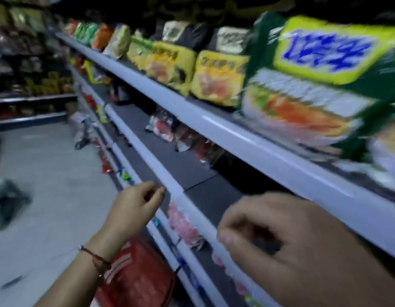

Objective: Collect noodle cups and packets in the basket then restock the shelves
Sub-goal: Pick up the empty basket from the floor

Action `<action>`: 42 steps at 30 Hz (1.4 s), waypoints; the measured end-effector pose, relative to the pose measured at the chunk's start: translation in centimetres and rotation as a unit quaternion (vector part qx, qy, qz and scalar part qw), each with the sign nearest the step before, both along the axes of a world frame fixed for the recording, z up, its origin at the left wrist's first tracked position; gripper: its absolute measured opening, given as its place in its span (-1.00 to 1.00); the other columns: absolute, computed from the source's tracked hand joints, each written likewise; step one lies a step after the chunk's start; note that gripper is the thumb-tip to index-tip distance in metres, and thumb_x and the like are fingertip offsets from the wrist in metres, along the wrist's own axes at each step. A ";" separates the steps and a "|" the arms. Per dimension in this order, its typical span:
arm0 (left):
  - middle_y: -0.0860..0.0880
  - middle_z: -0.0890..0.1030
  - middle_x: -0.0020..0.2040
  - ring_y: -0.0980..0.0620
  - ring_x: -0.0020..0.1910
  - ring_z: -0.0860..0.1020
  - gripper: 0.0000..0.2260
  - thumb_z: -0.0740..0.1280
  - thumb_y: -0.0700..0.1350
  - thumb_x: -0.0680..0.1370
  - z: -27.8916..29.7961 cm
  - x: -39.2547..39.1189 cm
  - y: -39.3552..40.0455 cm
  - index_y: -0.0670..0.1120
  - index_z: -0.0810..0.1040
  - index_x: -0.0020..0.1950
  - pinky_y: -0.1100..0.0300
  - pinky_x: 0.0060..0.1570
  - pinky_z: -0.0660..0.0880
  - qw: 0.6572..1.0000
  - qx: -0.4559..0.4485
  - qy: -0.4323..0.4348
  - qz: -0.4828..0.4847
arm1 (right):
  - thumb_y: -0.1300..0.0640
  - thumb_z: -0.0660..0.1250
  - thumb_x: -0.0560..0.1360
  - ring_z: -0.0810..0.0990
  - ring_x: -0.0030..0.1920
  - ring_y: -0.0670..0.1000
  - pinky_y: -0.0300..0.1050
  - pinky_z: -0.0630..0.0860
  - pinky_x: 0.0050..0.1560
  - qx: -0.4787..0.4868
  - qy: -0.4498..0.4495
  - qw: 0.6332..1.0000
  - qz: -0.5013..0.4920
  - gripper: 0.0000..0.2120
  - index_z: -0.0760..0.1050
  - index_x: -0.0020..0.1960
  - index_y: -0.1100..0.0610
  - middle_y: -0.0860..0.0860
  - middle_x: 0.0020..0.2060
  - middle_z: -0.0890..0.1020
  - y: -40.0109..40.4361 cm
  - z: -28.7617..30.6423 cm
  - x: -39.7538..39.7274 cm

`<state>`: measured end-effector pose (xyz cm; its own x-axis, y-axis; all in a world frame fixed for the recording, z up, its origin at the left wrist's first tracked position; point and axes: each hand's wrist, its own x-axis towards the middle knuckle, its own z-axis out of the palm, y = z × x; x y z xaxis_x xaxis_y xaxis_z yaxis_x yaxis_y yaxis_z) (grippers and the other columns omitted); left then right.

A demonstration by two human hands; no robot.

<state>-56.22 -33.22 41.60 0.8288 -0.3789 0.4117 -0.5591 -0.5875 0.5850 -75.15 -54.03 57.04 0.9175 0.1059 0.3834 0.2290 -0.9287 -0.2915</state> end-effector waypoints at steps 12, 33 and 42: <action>0.03 0.60 0.11 -0.03 0.03 0.62 -0.65 0.24 0.20 0.51 -23.0 16.9 19.4 0.14 0.48 0.26 0.06 -0.02 0.57 0.918 0.234 0.317 0.042 | 0.18 0.44 0.48 0.56 -0.27 -0.03 -0.16 0.48 -0.20 0.390 0.451 0.787 -0.159 -0.88 0.65 -0.16 -0.03 0.04 -0.27 0.61 12.6 -33.1 22.3; -0.24 0.38 0.38 -0.25 0.32 0.41 -0.42 0.36 0.03 0.52 -59.3 36.4 22.8 -0.08 0.27 0.49 -0.12 0.20 0.46 0.849 0.291 0.413 0.157 | 0.23 0.35 0.54 0.41 -0.48 -0.05 -0.23 0.34 -0.44 0.435 0.575 0.555 -0.416 -0.82 0.45 -0.23 0.12 0.00 -0.48 0.45 17.4 -69.6 37.9; -0.12 0.64 -0.01 -0.14 -0.06 0.62 -0.59 0.40 0.11 0.47 -70.1 42.1 24.0 -0.10 0.49 0.20 -0.02 0.01 0.56 0.820 0.285 0.497 -0.002 | -0.16 0.53 0.18 0.47 0.29 0.29 0.20 0.44 0.31 0.443 0.445 0.451 -0.634 0.08 0.13 0.57 0.12 0.27 0.36 0.45 16.4 -85.4 27.6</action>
<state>-14.08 -9.23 -28.47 0.6457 -0.2780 -0.7112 0.0246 -0.9233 0.3832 -47.53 -37.60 -28.37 -0.1429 -0.5534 -0.8206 -0.8971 0.4226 -0.1288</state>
